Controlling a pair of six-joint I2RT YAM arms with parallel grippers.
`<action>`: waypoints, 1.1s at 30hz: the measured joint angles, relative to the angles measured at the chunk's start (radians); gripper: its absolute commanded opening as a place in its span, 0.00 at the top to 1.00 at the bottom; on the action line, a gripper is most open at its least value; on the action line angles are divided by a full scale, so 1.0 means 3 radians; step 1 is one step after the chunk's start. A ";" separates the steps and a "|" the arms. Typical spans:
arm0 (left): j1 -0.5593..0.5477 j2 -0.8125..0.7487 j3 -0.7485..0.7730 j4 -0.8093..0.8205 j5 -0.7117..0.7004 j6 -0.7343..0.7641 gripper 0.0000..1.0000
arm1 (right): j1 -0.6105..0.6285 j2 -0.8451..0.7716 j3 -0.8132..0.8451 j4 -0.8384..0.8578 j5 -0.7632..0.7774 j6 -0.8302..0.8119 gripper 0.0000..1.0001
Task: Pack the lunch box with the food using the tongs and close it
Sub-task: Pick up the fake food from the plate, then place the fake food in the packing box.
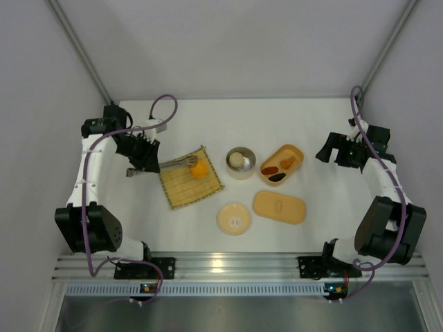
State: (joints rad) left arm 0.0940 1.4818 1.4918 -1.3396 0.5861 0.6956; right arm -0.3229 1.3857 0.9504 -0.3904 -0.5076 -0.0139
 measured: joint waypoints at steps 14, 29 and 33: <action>-0.1382 0.0538 0.0572 0.0623 -0.0298 -0.1221 1.00 | 0.0000 0.0000 0.0000 -0.0001 0.0004 0.0000 0.01; -0.1910 0.0896 0.0956 0.0942 -0.0829 -0.1514 1.00 | 0.0000 0.0000 0.0000 -0.0001 0.0018 -0.0001 0.01; -0.1991 0.0947 0.0956 0.0971 -0.0917 -0.1523 1.00 | 0.0000 0.0000 0.0000 -0.0001 0.0022 -0.0001 0.01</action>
State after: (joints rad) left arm -0.5034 1.7660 1.7786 -1.0481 0.3111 0.2386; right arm -0.3229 1.3857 0.9504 -0.3908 -0.5011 -0.0143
